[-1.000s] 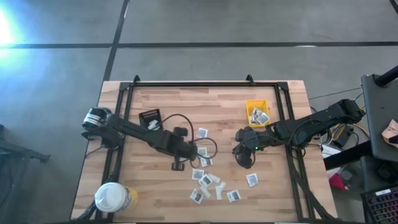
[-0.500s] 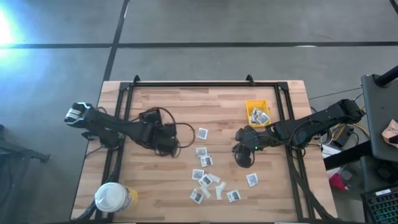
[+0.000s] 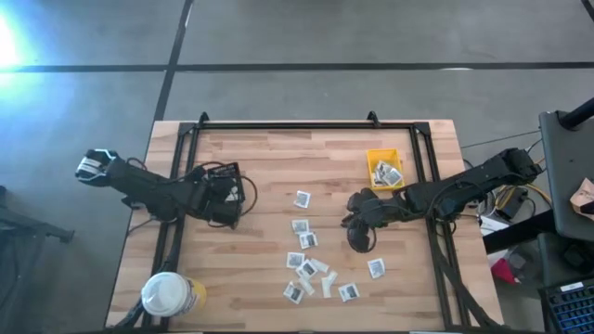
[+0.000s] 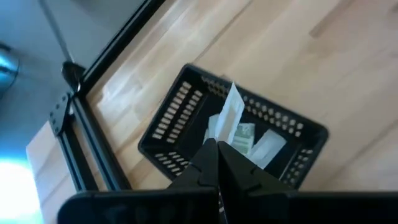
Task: Pick & Place First Aid Supplies
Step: Put the green bandage into the black bin
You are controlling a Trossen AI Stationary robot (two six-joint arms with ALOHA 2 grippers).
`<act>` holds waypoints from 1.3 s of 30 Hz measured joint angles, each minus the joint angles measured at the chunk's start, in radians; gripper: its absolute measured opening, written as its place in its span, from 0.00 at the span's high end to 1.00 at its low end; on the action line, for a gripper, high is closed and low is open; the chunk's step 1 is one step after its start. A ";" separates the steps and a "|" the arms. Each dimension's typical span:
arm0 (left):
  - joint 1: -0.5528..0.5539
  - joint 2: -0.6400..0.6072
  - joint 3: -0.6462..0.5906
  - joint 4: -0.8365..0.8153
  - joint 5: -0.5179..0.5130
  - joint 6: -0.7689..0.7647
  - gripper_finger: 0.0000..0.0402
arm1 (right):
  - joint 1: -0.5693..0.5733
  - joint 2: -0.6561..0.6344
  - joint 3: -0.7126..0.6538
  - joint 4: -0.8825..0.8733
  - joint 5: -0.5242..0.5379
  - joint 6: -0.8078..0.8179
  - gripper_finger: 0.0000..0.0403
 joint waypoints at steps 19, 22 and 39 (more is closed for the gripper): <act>0.001 -0.005 -0.138 0.069 -0.006 -0.238 1.00 | 0.000 0.289 0.002 0.331 -0.009 -0.134 0.85; 0.003 -0.005 -0.157 0.111 -0.005 -0.239 1.00 | 0.000 0.318 0.020 0.332 -0.010 -0.165 0.85; 0.006 -0.008 -0.145 0.113 0.005 -0.161 0.72 | -0.001 0.491 0.243 0.242 -0.168 -0.419 0.85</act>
